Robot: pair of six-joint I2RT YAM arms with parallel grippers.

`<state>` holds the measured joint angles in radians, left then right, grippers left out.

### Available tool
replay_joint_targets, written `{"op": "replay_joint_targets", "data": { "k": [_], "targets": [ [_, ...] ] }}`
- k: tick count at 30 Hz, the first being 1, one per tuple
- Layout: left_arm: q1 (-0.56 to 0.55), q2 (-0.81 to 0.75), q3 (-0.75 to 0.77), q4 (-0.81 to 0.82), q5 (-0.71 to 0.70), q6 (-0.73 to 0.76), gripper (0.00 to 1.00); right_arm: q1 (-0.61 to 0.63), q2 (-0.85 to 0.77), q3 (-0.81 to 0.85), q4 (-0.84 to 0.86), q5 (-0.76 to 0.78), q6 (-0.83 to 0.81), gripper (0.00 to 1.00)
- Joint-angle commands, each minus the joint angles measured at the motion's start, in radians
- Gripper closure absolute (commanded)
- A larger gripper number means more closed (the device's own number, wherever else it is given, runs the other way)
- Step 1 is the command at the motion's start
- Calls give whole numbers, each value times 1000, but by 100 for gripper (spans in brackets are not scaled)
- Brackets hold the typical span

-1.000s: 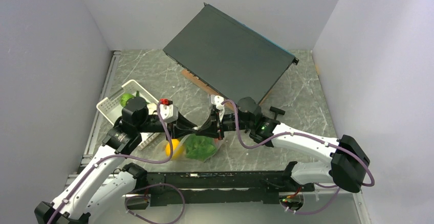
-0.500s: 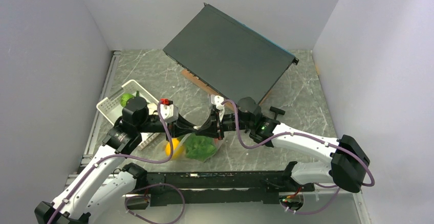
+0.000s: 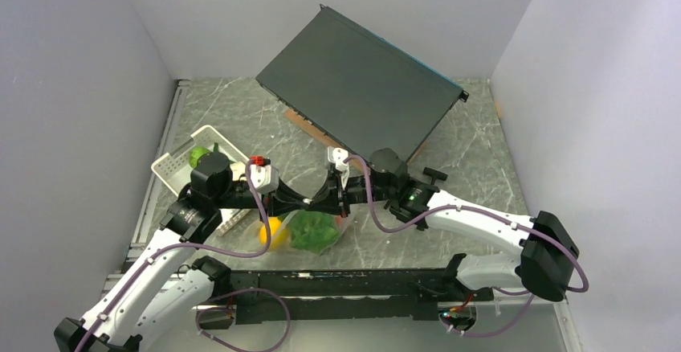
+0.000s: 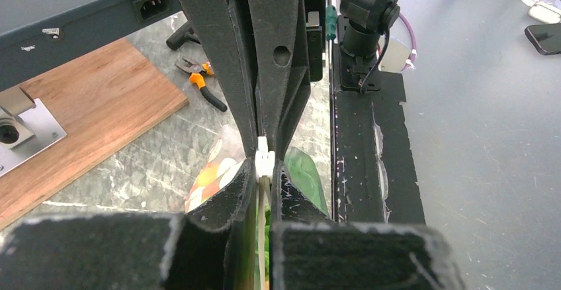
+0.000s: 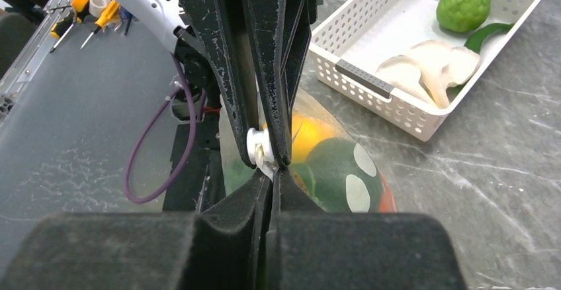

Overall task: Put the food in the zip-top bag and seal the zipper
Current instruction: Zip the zipper food storage bag at the center of the board.

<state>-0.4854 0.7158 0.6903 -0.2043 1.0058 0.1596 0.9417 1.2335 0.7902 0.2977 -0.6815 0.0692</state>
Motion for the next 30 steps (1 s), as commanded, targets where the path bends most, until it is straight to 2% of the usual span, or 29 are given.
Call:
{"op": "replay_joint_targets", "data": {
  "k": [1,5,7,9,16,22,30],
  "targets": [
    [4,-2,7,24,22,11,100,15,2,52,31,1,-22,100],
    [4,10,22,-15,-58,17,100,20,-39,-13,122,120,88,100],
    [5,11,28,-40,-95,29,100,23,-99,-94,242,213,159,100],
    [5,9,30,-59,-131,41,100,21,-153,-137,267,294,202,100],
    [7,11,31,-75,-147,50,100,21,-250,-208,338,396,305,100],
    [7,-10,28,-100,-152,71,100,11,-298,-243,311,470,306,100],
    [8,-36,19,-103,-166,78,100,11,-458,-278,99,610,258,100]
  ]
}}
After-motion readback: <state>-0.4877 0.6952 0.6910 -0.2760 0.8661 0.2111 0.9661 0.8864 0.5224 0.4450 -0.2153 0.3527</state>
